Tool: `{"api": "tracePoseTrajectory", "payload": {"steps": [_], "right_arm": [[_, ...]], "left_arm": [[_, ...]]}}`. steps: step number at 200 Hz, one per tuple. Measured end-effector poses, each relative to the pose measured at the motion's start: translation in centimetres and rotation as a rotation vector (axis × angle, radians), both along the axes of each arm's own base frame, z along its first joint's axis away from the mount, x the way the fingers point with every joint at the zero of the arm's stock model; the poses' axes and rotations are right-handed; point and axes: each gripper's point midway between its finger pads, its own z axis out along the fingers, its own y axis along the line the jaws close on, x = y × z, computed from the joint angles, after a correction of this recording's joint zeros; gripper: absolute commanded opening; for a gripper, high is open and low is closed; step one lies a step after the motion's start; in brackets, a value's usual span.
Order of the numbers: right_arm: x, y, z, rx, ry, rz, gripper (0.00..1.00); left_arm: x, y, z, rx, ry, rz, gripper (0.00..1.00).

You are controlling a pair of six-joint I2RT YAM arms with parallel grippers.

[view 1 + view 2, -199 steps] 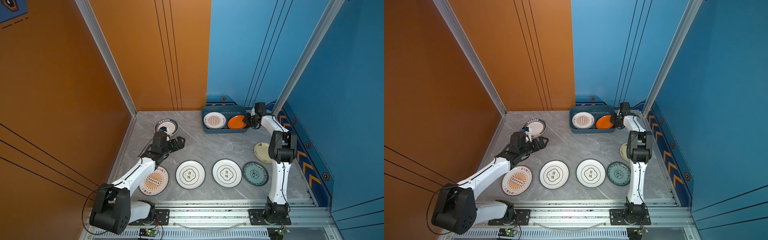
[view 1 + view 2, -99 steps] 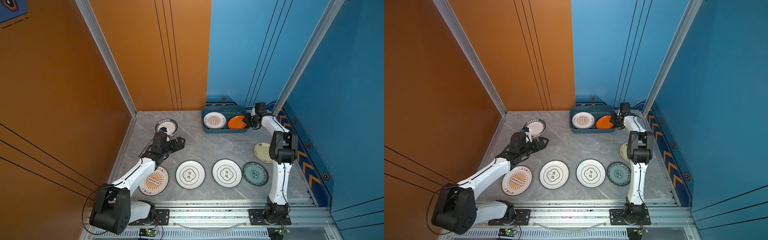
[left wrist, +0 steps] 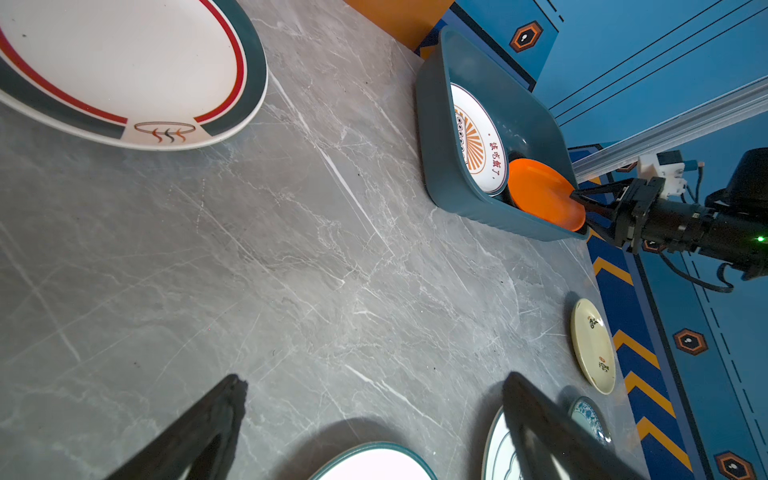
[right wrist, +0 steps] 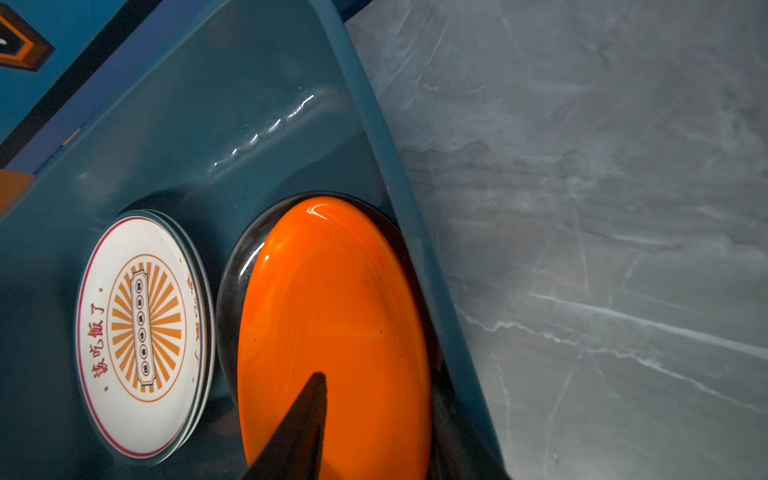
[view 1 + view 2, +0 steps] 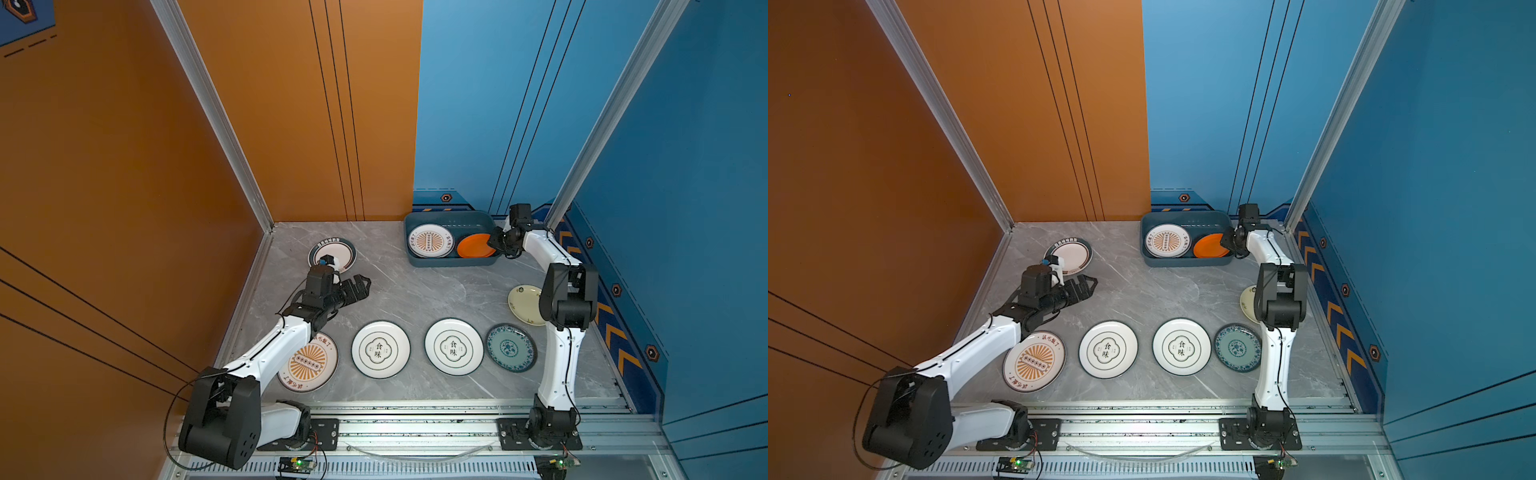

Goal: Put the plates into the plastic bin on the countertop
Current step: 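Lower the orange plate onto the dark plate in the bin and open the right gripper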

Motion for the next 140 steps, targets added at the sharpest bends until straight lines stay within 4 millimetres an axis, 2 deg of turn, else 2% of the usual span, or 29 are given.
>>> {"api": "tracePoseTrajectory", "payload": {"steps": [69, 140], "right_arm": [[-0.9, -0.3, 0.8, -0.086, 0.019, -0.005, 0.43], [-2.3, -1.4, 3.1, -0.151, 0.013, -0.028, 0.45]], "left_arm": [[-0.2, 0.0, 0.2, -0.001, -0.006, 0.000, 0.98], [-0.5, 0.2, -0.2, 0.002, 0.005, 0.002, 0.98]]}}
